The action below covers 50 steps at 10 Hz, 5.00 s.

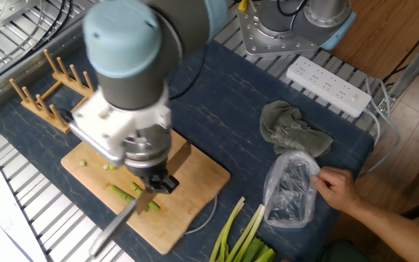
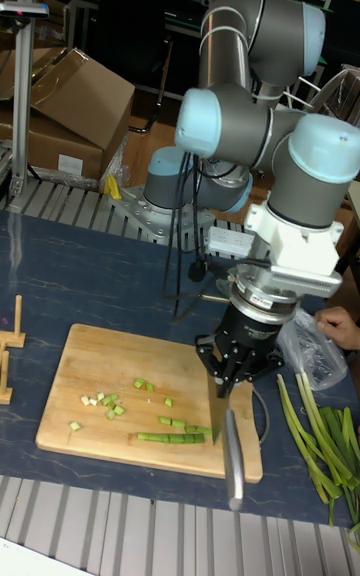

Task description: Chop the scallions

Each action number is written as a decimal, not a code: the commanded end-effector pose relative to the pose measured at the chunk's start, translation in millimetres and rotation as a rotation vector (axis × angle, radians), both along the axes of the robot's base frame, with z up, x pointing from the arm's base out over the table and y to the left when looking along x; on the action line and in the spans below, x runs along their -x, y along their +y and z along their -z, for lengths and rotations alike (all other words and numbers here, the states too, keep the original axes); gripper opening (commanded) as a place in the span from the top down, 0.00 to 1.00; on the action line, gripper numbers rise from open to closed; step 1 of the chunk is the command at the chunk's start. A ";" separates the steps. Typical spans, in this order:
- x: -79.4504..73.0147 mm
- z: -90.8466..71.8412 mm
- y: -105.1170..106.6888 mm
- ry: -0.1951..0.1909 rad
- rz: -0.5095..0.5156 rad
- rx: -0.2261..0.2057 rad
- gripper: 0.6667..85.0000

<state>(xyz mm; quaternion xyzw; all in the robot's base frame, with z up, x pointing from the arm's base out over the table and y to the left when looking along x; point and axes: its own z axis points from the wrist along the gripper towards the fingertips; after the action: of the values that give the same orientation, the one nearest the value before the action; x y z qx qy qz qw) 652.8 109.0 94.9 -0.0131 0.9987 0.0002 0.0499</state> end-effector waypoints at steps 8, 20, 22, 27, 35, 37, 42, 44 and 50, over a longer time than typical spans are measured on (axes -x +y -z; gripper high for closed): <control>-10.3 6.5 4.2 -0.034 -0.032 0.004 0.99; -29.9 28.5 3.3 -0.051 -0.058 0.000 0.99; -34.5 26.3 6.1 -0.049 -0.062 -0.018 0.99; -5.0 -11.2 3.0 -0.010 -0.064 0.000 0.99; 0.7 -29.1 -47.5 0.007 -0.168 0.119 0.99; -1.3 -30.4 -57.7 0.009 -0.194 0.118 0.99; 0.2 -35.7 -98.6 0.035 -0.296 0.214 0.99; 3.7 -38.5 -106.4 0.052 -0.324 0.246 0.99; 0.3 -37.2 -120.6 0.052 -0.364 0.286 0.99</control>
<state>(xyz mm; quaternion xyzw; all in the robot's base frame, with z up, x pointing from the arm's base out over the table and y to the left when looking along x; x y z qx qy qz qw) 650.8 -5.7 132.2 -0.1928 0.9727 -0.1280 0.0195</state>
